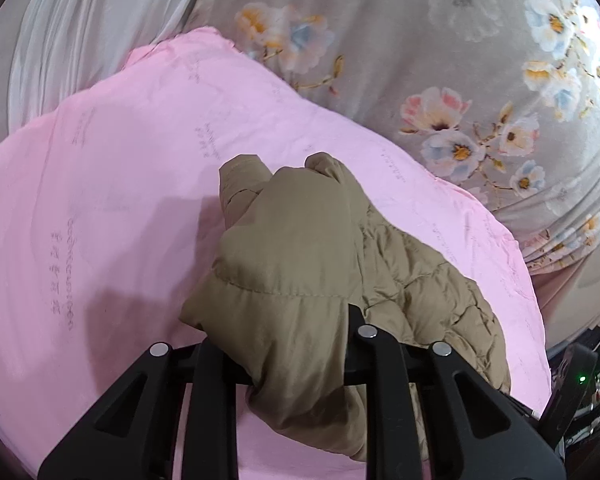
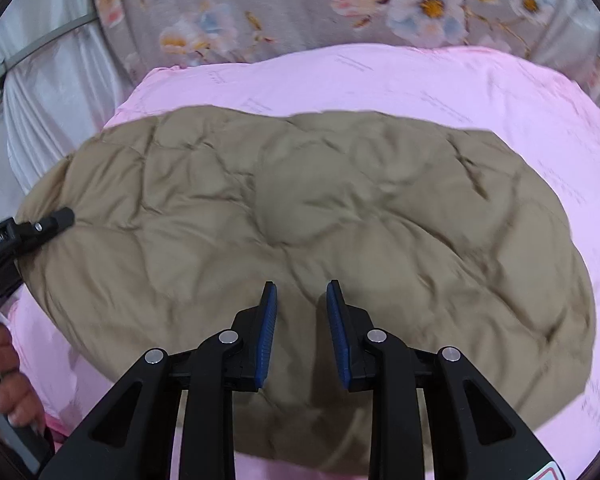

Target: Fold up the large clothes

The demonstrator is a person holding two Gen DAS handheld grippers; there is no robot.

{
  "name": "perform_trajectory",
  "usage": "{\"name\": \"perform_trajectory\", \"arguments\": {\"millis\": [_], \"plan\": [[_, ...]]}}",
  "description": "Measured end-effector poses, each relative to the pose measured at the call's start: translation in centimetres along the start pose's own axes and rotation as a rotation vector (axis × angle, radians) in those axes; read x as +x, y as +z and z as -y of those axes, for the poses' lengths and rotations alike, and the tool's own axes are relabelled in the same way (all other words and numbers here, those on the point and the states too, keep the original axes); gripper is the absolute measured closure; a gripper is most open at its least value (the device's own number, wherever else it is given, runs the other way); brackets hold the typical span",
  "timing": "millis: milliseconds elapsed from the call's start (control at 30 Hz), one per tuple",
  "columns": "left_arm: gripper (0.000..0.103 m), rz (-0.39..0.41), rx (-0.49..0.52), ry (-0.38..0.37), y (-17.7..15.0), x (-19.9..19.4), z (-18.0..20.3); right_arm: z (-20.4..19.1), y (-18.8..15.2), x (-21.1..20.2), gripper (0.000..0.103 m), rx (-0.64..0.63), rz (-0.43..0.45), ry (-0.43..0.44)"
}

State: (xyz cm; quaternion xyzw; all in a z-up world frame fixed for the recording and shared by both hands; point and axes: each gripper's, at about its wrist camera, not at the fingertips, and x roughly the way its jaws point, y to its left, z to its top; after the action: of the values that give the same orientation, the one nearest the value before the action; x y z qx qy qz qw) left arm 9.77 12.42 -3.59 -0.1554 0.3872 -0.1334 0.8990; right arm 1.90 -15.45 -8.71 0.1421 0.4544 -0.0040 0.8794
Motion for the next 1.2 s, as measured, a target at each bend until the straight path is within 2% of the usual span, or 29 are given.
{"name": "perform_trajectory", "arguments": {"millis": [200,400,500,633,767,933,1033,1200], "plan": [[0.085,0.073,0.133,-0.052,1.2,-3.6,4.3,-0.3,-0.7,1.6,0.079,-0.005,-0.059,0.052],[0.086,0.142,0.298,-0.116,1.2,-7.0,10.2,-1.0,-0.7,4.1,0.079,0.046,-0.091,0.233],[0.086,0.148,0.385,-0.160,0.9,-7.8,14.1,-1.0,-0.6,4.3,0.080,0.072,-0.096,0.306],[0.086,0.129,0.479,-0.190,-0.1,-6.9,18.4,1.2,-0.7,2.2,0.081,0.115,-0.078,0.346],[0.086,0.098,0.549,-0.204,-1.4,-5.6,22.1,4.5,-1.0,-1.8,0.081,0.129,-0.002,0.295],[0.086,0.040,0.590,-0.224,-3.2,-3.3,26.0,9.8,-1.6,-5.7,0.081,0.191,0.068,0.166],[0.086,-0.004,0.623,-0.229,-4.8,-1.7,28.1,12.3,-2.5,-7.1,0.081,0.232,0.086,0.085],[0.086,-0.099,0.663,-0.239,-8.0,1.1,30.2,15.2,-4.1,-8.1,0.081,0.299,0.103,0.027]]}}
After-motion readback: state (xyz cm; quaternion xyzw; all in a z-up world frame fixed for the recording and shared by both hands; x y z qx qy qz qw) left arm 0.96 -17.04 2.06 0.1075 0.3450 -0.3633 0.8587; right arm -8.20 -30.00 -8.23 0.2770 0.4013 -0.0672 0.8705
